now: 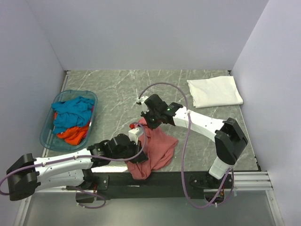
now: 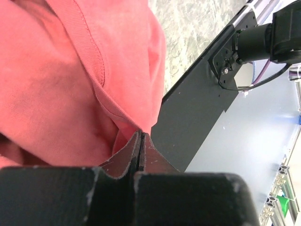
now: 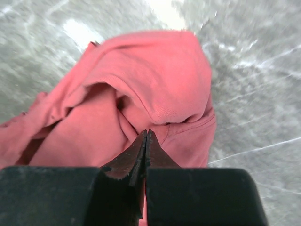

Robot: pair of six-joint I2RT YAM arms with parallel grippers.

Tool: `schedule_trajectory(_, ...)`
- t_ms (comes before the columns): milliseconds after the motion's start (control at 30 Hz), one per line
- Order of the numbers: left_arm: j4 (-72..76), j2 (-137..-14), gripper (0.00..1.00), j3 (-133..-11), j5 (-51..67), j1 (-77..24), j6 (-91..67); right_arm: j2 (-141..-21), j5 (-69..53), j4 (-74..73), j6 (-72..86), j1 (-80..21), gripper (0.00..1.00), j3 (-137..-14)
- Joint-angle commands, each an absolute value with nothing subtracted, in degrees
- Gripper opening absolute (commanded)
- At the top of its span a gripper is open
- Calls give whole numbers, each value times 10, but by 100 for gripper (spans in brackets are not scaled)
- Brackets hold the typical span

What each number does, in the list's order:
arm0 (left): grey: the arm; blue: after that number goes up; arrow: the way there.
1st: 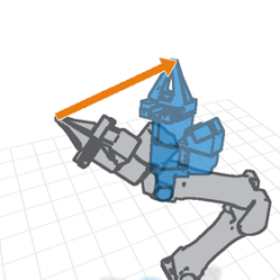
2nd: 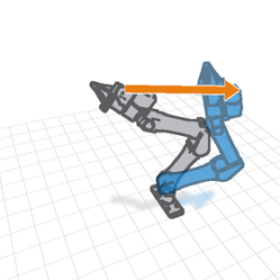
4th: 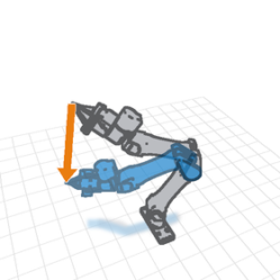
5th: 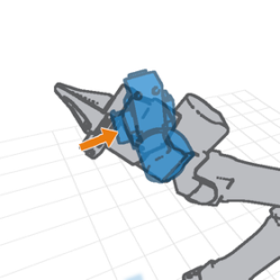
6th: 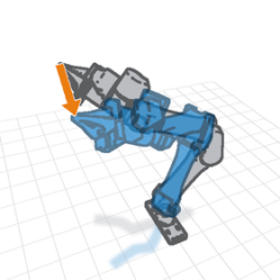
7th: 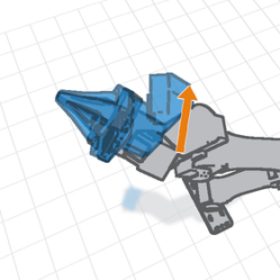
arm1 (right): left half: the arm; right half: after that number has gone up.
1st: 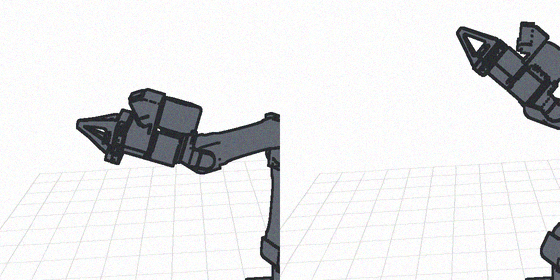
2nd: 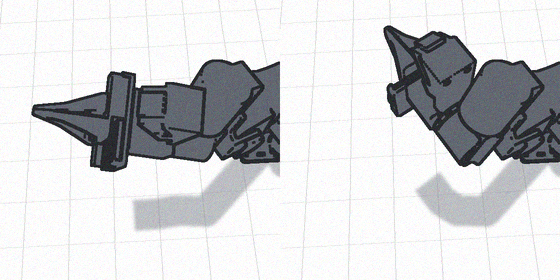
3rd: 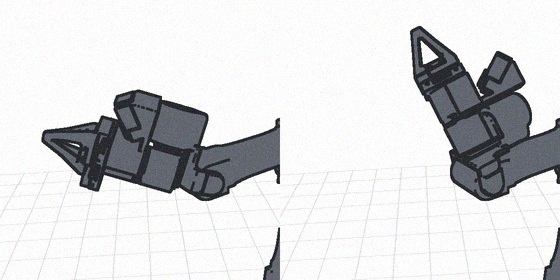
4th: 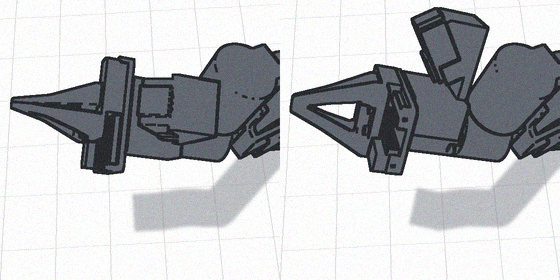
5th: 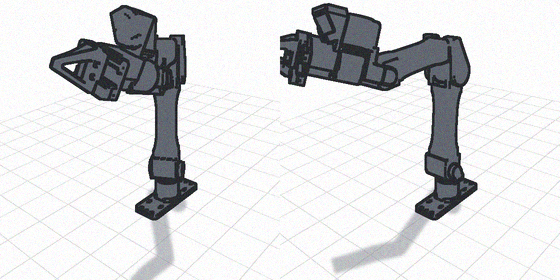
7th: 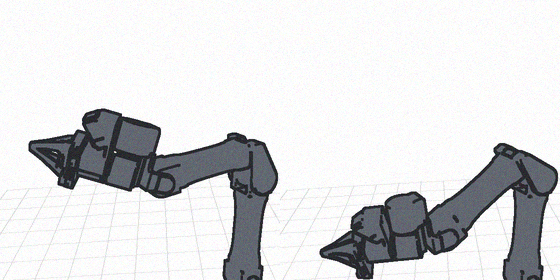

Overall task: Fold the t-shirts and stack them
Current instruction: Flatten the tshirt out

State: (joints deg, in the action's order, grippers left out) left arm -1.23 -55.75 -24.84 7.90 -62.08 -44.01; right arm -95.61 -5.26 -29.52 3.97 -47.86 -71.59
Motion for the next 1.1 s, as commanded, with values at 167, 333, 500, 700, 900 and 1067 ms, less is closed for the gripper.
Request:
schedule_trajectory(167, -42, -495, 1, -276, 65, -623, -417, -916, -86, -333, -10, -475, 0, -787)
schedule_trajectory(333, -22, -494, 1, -253, 87, -623, -426, -958, -108, -368, -18, -477, 43, -781)
schedule_trajectory(500, -4, -494, 1, -240, 92, -623, -435, -969, -90, -364, -8, -483, 64, -760)
schedule_trajectory(700, -4, -497, 0, -241, 91, -623, -432, -1000, -50, -365, -1, -502, 62, -754)
schedule_trajectory(900, -4, -494, 0, -235, 88, -623, -433, -1031, 13, -378, -1, -515, 58, -756)
schedule_trajectory(1067, 12, -502, 0, -234, 87, -623, -429, -1040, 43, -379, -1, -516, 43, -761)
